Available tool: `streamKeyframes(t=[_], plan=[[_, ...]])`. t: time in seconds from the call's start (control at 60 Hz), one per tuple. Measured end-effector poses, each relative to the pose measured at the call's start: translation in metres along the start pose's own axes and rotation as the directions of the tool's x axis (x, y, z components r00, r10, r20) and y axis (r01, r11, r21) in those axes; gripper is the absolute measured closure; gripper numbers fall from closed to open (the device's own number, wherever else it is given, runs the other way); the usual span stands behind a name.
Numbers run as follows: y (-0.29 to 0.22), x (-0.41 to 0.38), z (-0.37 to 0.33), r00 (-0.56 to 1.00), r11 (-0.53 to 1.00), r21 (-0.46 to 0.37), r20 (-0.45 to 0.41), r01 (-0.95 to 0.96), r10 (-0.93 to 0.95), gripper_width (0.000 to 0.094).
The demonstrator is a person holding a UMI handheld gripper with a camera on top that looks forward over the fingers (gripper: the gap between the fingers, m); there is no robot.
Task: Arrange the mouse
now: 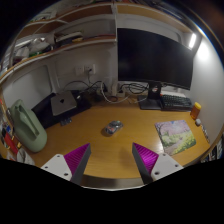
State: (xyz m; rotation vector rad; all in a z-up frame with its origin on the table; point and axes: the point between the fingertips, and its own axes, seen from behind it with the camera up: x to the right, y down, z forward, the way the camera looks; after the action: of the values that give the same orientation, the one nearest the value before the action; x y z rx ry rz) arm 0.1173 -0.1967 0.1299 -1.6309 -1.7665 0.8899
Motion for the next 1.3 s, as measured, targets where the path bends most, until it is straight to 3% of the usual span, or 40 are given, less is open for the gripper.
streamKeyframes(t=[0.283, 0.717, 1.0, 1.3], plan=[[-0.011, -0.027, 0.070, 0.999, 0.997, 0.077, -0.039, 0.007, -0.004, 0.0077], [-0.008, -0.015, 0.189, 0.991, 0.998, 0.050, -0.127, -0.030, 0.036, 0.0075], [-0.014, -0.008, 0.239, 0.991, 0.999, 0.026, -0.130, -0.032, 0.036, 0.0068], [-0.033, -0.018, 0.269, 0.997, 1.000, 0.024, -0.075, 0.002, -0.001, 0.0103]])
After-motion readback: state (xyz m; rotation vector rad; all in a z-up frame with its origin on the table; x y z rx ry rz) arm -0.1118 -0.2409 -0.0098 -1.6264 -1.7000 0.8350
